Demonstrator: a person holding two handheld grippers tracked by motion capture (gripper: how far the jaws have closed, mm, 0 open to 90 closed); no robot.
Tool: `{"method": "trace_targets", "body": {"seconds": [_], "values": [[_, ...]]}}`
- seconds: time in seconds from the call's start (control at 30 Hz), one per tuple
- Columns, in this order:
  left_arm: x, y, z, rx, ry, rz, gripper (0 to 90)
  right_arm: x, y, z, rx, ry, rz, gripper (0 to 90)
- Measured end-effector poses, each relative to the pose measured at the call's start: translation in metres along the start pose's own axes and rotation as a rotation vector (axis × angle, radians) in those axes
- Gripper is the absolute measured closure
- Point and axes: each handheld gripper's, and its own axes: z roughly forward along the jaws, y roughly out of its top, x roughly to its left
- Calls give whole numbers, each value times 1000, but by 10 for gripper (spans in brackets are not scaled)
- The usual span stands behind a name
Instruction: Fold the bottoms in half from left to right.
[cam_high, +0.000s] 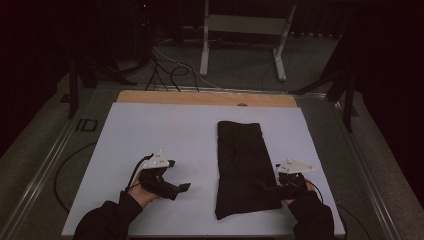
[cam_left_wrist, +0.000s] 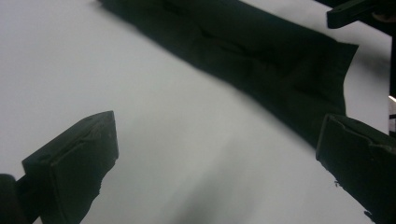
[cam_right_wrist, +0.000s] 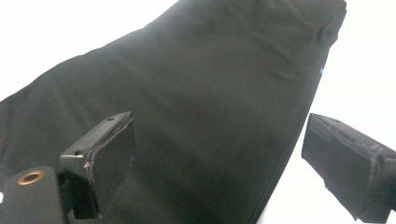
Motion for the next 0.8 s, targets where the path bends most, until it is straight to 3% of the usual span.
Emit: {"method": "trace_targets", "body": {"seconds": [0.17,0.5,0.8], "values": [[-1,13,3,2,-12,18,0,-4,12,-1,-27,13,-14,97],[3,44,13,-7,-25,40,0,-18,39,-2,-62,-7,-37,97],[8,58,25,-8,-27,36,0,-32,54,12,-72,-28,-25,97]]}}
